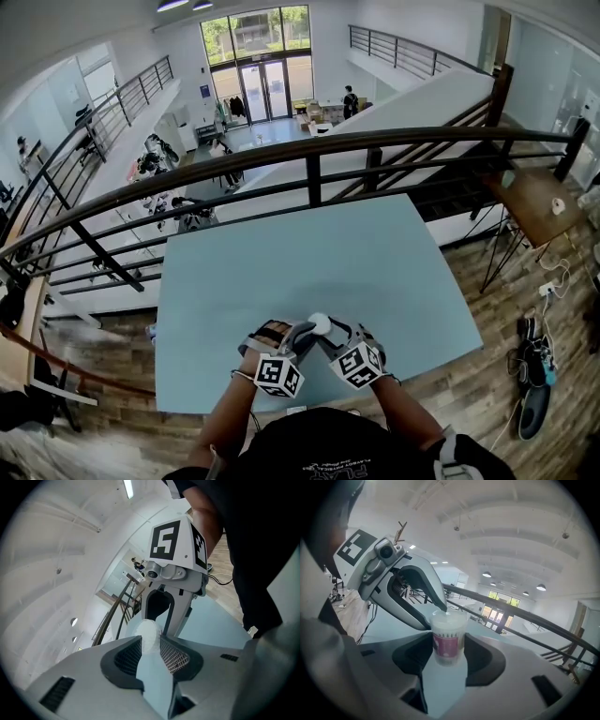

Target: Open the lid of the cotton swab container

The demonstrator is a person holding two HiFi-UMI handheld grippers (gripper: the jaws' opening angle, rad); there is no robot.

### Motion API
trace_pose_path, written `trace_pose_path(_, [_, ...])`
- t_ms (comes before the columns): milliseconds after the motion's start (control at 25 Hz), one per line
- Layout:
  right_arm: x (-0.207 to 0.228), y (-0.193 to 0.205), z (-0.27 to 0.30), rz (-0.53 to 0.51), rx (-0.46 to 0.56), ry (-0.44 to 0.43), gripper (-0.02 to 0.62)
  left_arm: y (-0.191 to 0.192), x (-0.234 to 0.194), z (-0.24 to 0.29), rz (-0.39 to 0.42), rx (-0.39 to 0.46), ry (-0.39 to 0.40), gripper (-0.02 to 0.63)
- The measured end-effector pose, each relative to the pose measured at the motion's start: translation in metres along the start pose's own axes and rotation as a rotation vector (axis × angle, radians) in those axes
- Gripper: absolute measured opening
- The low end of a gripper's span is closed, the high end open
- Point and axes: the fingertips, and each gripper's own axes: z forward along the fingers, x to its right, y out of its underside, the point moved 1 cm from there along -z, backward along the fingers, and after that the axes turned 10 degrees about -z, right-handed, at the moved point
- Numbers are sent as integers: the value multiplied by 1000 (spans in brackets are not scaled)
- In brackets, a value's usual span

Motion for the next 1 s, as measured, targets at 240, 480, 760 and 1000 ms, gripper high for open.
trace_pose_path(240, [2,-4,-3,-5,15,6,213,-3,-3,-3,-2,-3,-4,121])
trace_pose_path(480, [-2,-4,-3,-15,16,0,212,0,0,-6,-10,-5,6,112])
trace_pose_path(760, [-3,-5,-2,-24,30,3,209,1,0,-7,-6,-3,7,107])
trace_pose_path(1000, [-3,-8,-5,-44,31,9,209,-1,-1,-10,-3,-5,21,100])
